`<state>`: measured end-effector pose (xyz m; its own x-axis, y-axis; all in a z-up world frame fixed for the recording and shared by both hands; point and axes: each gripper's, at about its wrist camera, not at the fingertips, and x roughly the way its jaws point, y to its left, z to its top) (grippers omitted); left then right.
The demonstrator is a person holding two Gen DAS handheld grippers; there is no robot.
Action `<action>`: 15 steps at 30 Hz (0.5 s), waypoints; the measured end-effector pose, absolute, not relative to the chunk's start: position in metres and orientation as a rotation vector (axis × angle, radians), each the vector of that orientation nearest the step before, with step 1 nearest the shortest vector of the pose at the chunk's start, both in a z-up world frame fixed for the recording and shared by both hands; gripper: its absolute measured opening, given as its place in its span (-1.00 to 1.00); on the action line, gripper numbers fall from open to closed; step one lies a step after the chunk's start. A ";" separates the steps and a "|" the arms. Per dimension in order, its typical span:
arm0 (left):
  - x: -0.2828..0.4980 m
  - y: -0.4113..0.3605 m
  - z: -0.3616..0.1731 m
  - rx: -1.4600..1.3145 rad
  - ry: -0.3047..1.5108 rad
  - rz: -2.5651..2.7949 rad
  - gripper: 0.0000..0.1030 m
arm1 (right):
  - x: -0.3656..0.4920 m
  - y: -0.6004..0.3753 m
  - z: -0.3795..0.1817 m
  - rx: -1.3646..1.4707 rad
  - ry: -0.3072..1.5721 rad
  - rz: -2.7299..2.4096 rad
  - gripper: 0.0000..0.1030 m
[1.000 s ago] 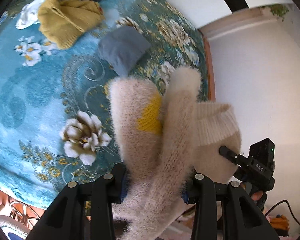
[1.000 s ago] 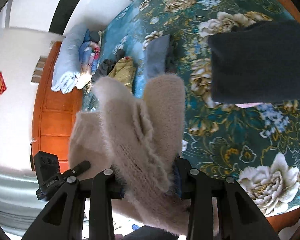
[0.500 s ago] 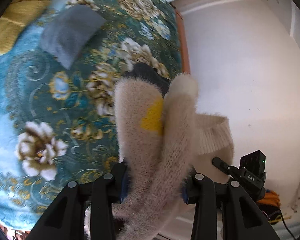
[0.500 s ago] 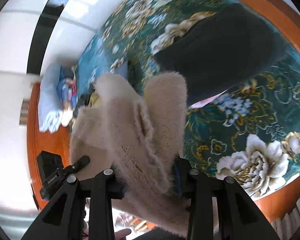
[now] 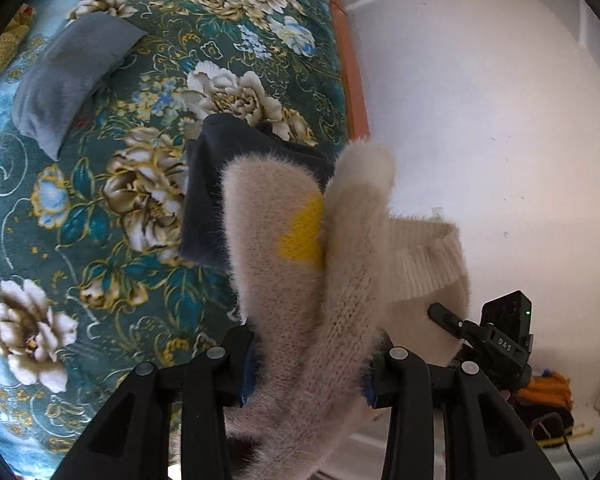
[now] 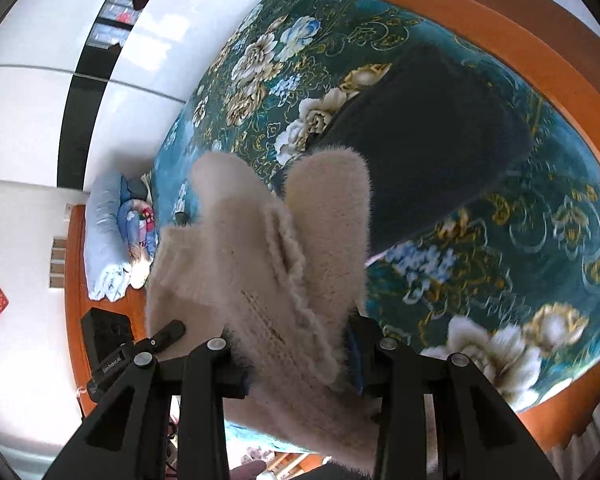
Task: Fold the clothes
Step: 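Hold the folded sweater with both grippers and carry it over the bed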
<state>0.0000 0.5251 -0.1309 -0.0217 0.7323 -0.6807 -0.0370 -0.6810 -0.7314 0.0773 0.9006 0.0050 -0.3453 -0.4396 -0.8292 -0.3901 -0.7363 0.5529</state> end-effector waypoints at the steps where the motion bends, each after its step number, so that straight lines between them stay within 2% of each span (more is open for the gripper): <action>1: -0.002 0.535 -0.133 -1.708 -0.741 1.775 -0.17 | 0.069 0.910 0.003 1.784 -1.112 -2.269 -0.28; 15: -0.075 0.619 -0.174 -1.834 -0.844 1.887 -0.17 | -0.066 1.009 -0.054 1.847 -1.002 -2.066 -0.28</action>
